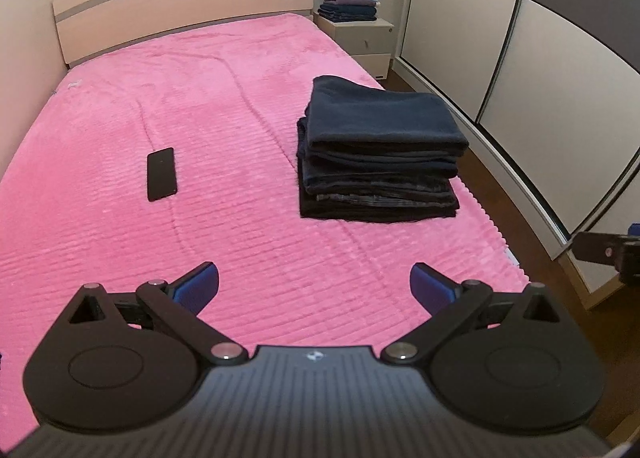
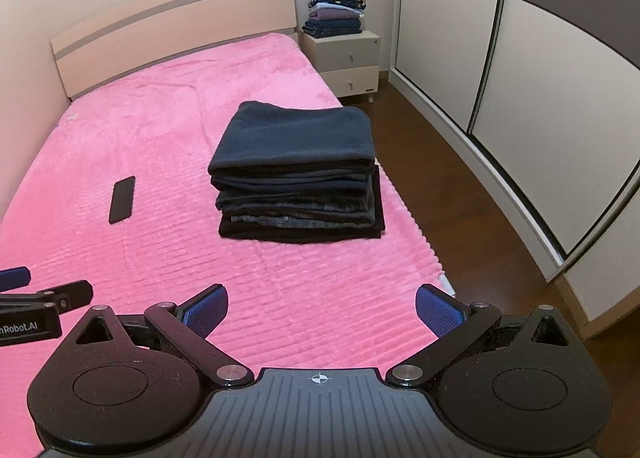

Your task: Fold clothes

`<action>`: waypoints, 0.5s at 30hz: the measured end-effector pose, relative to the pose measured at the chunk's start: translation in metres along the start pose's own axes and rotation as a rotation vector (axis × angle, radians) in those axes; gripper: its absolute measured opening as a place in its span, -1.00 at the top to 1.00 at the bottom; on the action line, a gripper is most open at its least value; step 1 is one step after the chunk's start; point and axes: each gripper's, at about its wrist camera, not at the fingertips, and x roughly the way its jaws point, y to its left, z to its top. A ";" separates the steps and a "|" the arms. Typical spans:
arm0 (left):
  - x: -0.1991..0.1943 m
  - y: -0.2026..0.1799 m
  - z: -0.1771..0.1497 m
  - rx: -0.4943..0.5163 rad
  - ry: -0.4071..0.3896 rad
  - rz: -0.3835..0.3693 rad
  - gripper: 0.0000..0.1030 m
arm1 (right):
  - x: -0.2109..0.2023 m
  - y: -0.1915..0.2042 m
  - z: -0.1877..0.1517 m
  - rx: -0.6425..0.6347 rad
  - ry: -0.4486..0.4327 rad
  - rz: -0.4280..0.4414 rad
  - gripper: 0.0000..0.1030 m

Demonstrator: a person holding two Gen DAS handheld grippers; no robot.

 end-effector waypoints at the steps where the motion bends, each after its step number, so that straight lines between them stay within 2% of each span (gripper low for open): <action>1: 0.000 -0.002 0.001 0.000 -0.001 0.002 -0.95 | 0.001 -0.001 0.000 0.000 0.002 0.003 -0.99; 15: 0.000 -0.016 0.003 0.020 -0.003 0.019 -0.95 | 0.005 -0.005 0.006 -0.022 0.013 0.034 -0.99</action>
